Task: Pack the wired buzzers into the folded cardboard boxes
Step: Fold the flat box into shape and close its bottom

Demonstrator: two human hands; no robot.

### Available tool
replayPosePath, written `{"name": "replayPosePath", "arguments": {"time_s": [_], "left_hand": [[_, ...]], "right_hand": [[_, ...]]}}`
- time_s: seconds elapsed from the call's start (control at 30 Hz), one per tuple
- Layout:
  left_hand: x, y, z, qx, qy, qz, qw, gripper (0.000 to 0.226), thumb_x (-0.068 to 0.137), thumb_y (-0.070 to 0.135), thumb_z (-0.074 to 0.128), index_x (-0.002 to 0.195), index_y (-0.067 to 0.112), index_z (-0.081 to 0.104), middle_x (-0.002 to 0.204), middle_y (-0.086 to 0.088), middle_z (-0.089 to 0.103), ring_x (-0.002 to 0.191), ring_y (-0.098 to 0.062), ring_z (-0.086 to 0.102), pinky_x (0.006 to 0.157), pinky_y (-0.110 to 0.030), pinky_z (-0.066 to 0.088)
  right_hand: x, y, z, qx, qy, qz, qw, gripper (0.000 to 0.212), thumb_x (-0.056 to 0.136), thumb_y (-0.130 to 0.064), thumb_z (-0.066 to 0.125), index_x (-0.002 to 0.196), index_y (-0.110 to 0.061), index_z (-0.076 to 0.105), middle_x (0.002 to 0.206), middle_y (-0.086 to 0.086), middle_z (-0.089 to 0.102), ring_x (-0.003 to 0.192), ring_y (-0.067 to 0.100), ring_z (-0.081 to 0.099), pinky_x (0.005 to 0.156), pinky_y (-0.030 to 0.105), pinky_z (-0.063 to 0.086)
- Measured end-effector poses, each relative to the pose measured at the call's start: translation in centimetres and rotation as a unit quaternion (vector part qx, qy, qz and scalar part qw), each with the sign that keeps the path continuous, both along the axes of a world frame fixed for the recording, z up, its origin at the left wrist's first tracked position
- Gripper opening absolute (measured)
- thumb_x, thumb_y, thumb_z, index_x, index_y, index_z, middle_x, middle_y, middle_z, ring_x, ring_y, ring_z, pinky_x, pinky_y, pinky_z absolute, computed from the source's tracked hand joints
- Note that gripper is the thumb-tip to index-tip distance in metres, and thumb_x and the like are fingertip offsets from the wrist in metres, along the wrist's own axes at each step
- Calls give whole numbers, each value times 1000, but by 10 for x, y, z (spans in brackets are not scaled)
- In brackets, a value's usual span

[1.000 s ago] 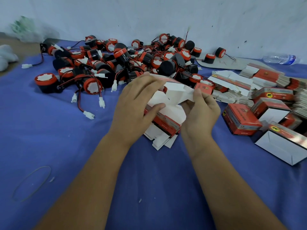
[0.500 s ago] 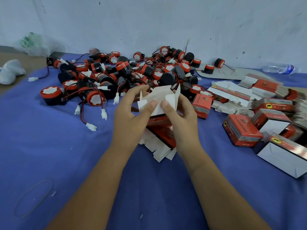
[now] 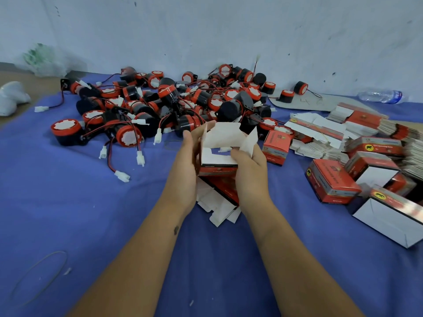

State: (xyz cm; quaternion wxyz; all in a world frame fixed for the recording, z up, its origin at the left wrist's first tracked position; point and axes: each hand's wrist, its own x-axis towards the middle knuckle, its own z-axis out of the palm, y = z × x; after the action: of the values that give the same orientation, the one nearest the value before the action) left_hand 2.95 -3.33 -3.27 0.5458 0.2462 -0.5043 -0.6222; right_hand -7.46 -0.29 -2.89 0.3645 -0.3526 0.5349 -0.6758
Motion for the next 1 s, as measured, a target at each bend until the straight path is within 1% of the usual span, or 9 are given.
{"name": "replayPosePath", "arguments": {"time_s": [0.07, 0.23, 0.4, 0.47, 0.6, 0.7, 0.77, 0.87, 1.0], "left_hand": [[-3, 3, 0, -18, -31, 6, 999, 41, 102, 46, 35, 130, 28, 58, 130, -2, 64, 122, -21, 60, 100, -38, 49], [-5, 10, 2, -71, -73, 36, 994, 25, 106, 31, 38, 113, 42, 60, 116, 8, 68, 105, -7, 65, 80, -18, 51], [-1, 6, 2, -54, -54, 26, 997, 26, 97, 42, 42, 105, 51, 65, 116, 10, 68, 106, -8, 65, 80, -21, 53], [0, 5, 0, -37, -51, 21, 998, 29, 95, 44, 43, 114, 46, 64, 120, 6, 68, 109, -14, 65, 84, -27, 55], [1, 5, 1, -15, -47, 31, 998, 36, 92, 45, 47, 123, 35, 62, 121, 1, 68, 113, -20, 64, 94, -38, 53], [4, 10, 3, -49, -76, 18, 996, 29, 93, 41, 48, 117, 38, 64, 119, 7, 68, 111, -12, 64, 87, -26, 53], [6, 13, 2, -70, -91, 14, 993, 28, 96, 37, 49, 121, 35, 62, 118, 9, 68, 105, -6, 65, 81, -18, 51], [5, 12, 0, -61, -95, 27, 993, 26, 101, 26, 49, 122, 37, 59, 118, 9, 67, 101, -5, 65, 79, -20, 52], [1, 7, 1, 19, -29, 70, 997, 36, 100, 15, 49, 104, 47, 65, 111, 12, 70, 96, -8, 68, 73, -22, 54]], "right_hand": [[0, 0, 1, 5, -4, -4, 1000, 40, 92, -5, 48, 104, -38, 66, 108, -1, 71, 104, 24, 66, 92, 50, 54], [4, 5, 3, -11, 0, -8, 1000, 51, 92, -2, 47, 86, -49, 66, 100, -9, 71, 105, 21, 64, 95, 50, 52], [4, 5, 6, -7, 6, 1, 1000, 40, 93, -10, 47, 101, -44, 65, 107, -5, 69, 103, 20, 64, 91, 48, 54], [5, 5, 5, -18, 25, -9, 999, 36, 93, -15, 45, 110, -41, 64, 107, -6, 68, 101, 20, 64, 87, 45, 55], [5, 6, 1, -30, 67, -24, 997, 30, 92, -21, 43, 105, -40, 63, 95, -12, 68, 92, 16, 65, 76, 40, 55], [4, 5, 3, -20, 55, -53, 997, 28, 97, -19, 43, 98, -34, 66, 87, -12, 69, 82, 9, 65, 66, 30, 51], [5, 4, 5, -14, 40, -60, 997, 26, 100, -26, 43, 92, -34, 67, 89, -10, 70, 86, 11, 65, 71, 31, 51], [7, 5, 8, -5, 32, -50, 998, 22, 101, -37, 45, 92, -37, 65, 93, -8, 69, 91, 14, 65, 75, 33, 53], [10, 9, 8, -41, 55, -7, 998, 20, 100, -34, 48, 95, -44, 63, 96, -18, 69, 92, 4, 65, 74, 29, 54]]}}
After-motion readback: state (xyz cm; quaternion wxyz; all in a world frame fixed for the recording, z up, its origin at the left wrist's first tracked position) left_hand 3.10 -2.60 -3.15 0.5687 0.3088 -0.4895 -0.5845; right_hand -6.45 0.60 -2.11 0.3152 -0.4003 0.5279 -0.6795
